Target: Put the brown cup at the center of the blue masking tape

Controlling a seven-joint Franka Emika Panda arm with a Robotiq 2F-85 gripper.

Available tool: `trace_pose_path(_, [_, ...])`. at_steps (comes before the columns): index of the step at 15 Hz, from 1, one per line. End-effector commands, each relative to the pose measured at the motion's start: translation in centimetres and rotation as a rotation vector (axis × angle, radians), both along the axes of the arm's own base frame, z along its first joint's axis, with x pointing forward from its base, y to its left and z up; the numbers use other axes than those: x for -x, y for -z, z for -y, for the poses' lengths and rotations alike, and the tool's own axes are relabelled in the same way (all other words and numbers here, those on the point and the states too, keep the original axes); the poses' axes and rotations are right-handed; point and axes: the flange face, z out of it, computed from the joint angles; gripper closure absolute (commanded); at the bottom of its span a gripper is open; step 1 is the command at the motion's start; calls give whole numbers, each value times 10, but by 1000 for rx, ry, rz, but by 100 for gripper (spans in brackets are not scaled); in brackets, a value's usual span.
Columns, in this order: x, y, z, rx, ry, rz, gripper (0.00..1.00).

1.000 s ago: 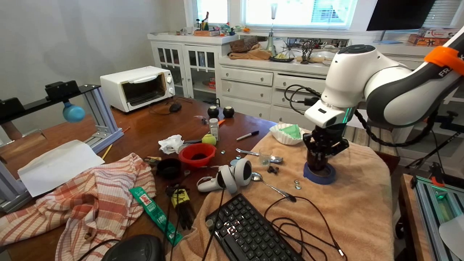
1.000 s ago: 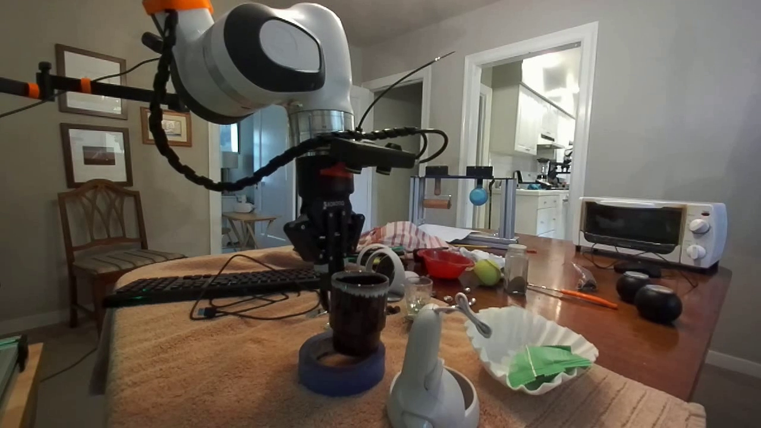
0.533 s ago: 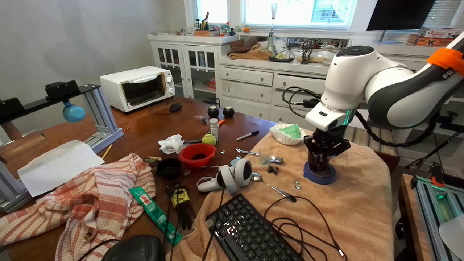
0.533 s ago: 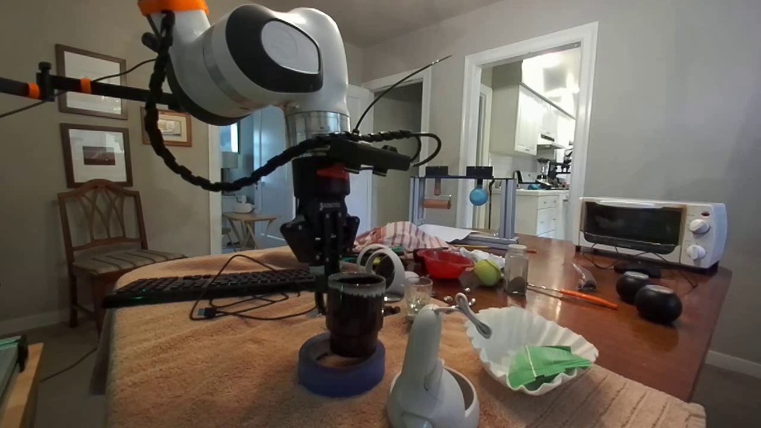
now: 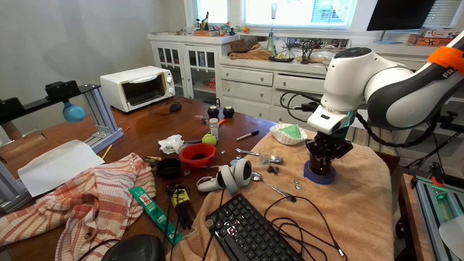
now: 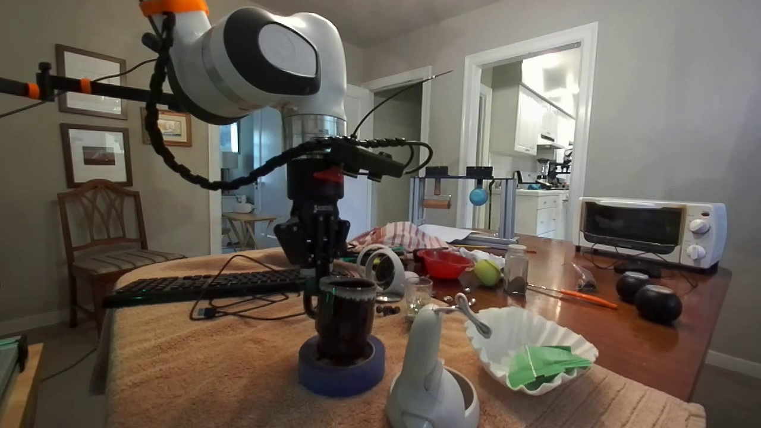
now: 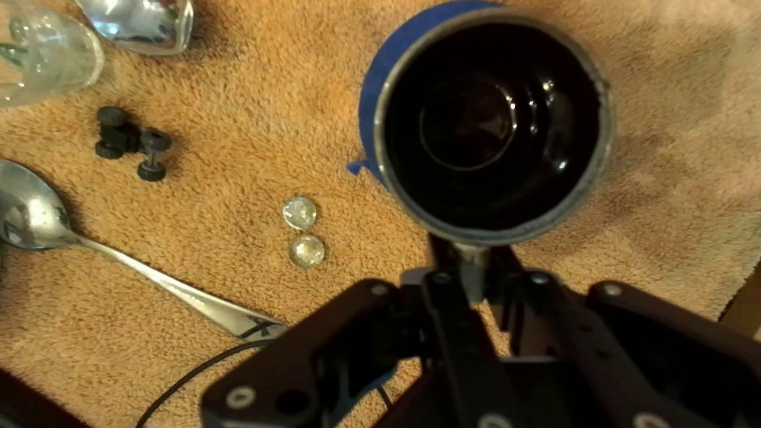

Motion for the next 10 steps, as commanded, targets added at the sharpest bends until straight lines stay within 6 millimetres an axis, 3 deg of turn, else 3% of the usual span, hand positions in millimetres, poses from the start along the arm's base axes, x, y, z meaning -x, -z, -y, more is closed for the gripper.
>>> trace_pose_path(1, [-5, -3, -1, -17, -34, 33, 96])
trace_pose_path(10, [-1, 3, 1, 8, -56, 3, 96])
